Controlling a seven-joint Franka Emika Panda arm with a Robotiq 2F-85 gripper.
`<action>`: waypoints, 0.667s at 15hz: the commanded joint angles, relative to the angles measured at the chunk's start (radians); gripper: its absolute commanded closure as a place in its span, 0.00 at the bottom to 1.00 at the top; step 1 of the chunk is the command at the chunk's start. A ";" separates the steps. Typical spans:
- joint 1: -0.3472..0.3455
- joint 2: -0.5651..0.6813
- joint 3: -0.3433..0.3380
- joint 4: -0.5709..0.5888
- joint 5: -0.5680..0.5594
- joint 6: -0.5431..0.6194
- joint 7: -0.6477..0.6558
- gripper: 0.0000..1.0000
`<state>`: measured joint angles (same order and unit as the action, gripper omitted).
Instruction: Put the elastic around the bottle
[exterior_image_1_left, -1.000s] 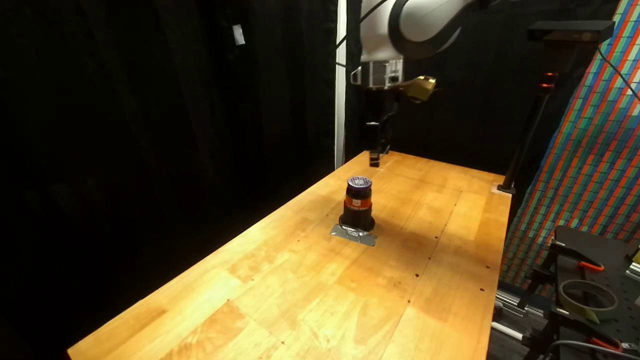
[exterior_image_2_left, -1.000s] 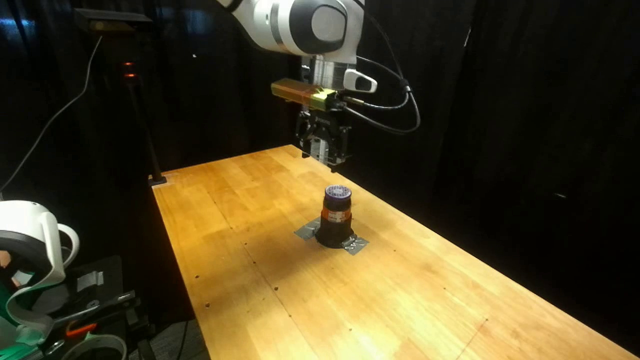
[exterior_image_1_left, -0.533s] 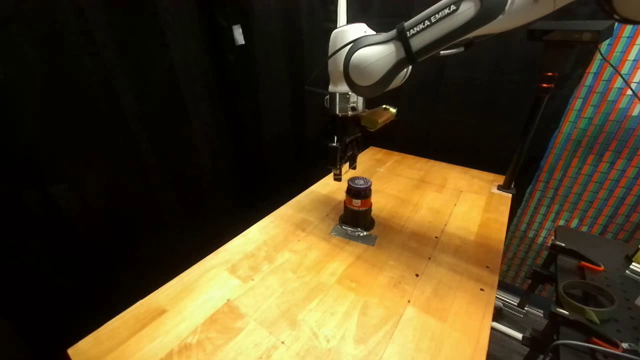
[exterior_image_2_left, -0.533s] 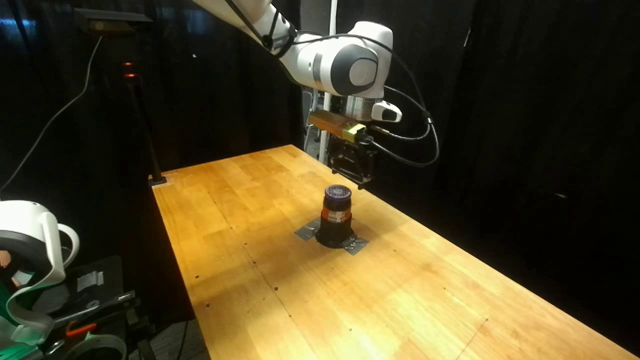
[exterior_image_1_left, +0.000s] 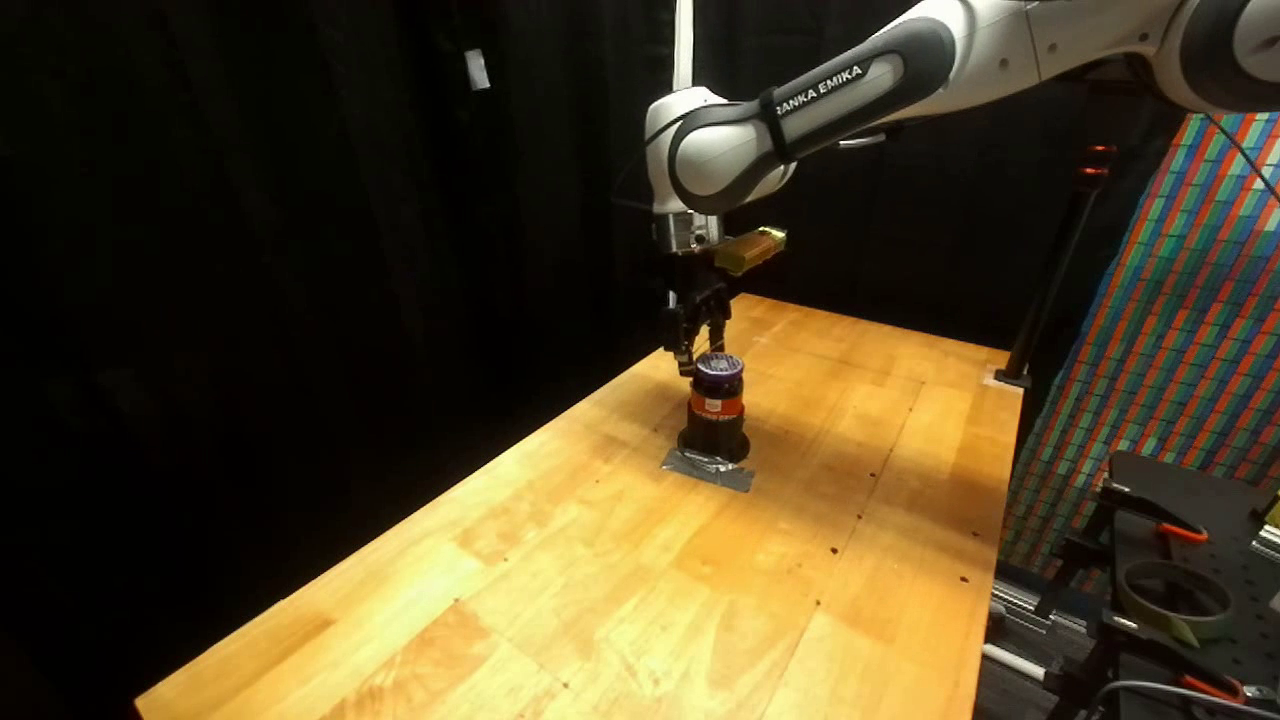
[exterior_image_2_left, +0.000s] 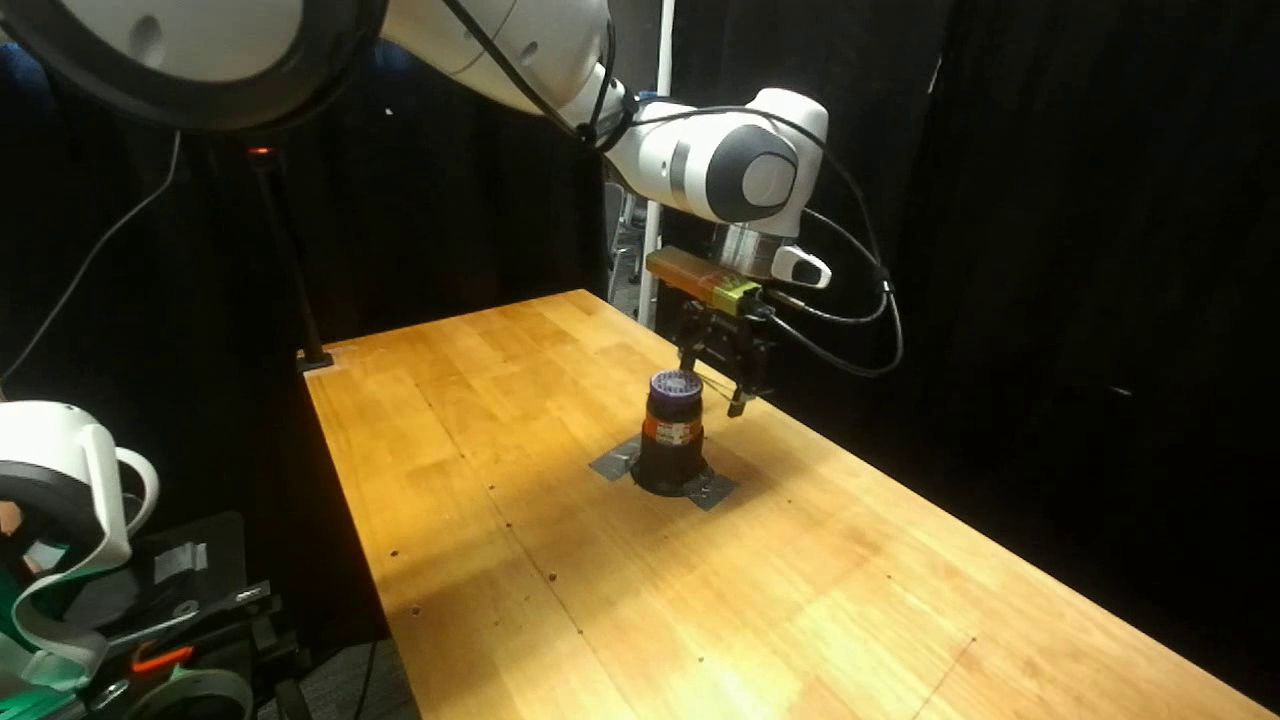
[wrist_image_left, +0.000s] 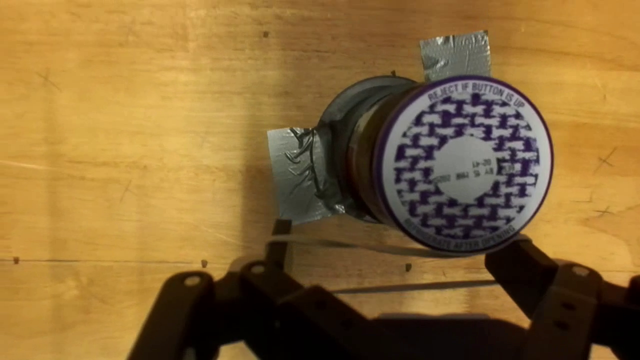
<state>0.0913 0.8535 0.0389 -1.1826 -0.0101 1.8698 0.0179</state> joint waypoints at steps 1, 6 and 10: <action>-0.008 0.045 0.010 0.099 0.016 -0.117 -0.008 0.00; -0.011 0.045 0.016 0.106 0.020 -0.162 -0.011 0.00; -0.014 0.035 0.022 0.092 0.029 -0.136 -0.011 0.00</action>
<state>0.0892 0.8844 0.0505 -1.1183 -0.0082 1.7627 0.0179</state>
